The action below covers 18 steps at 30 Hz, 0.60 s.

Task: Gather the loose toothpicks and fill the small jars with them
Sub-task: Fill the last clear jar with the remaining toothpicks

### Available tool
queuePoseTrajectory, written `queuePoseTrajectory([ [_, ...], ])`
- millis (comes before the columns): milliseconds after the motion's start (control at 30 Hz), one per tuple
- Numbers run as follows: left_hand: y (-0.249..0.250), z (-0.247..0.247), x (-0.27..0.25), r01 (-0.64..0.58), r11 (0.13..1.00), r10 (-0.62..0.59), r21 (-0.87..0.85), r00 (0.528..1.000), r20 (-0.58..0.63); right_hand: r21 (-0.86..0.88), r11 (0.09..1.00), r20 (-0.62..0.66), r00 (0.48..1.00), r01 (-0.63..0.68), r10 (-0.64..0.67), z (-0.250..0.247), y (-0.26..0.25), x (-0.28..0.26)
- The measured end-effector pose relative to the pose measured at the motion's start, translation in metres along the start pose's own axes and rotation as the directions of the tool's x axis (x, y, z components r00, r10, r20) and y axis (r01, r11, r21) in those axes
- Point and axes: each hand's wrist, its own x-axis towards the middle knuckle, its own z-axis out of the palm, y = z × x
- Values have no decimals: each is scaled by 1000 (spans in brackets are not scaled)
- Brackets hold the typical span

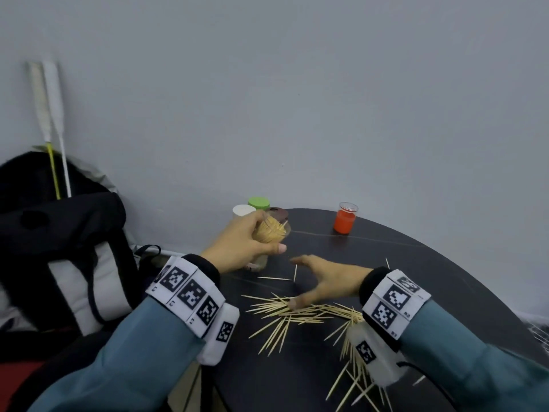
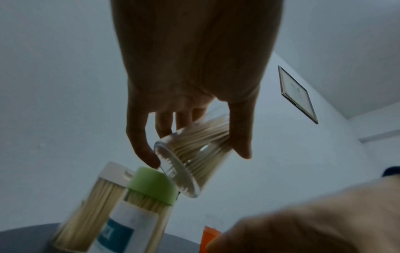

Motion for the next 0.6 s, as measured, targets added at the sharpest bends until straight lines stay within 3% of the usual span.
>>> queuePoseTrajectory([
  [67, -4, -10, -4, 9, 1000, -9, 12, 999, -36, -236, 972, 112, 994, 16, 11, 7, -13, 1],
  [200, -11, -24, -12, 43, 999, -42, 20, 998, -41, -383, 920, 158, 987, 78, -18, 21, -32, 16],
  [400, -15, -36, -22, 42, 998, -40, 39, 997, -65, -361, 915, 110, 983, 179, -149, 25, -36, 32],
  [600, -15, -39, -26, 43, 996, -39, 75, 997, -61, -313, 892, 68, 944, 327, -323, 23, -29, 36],
])
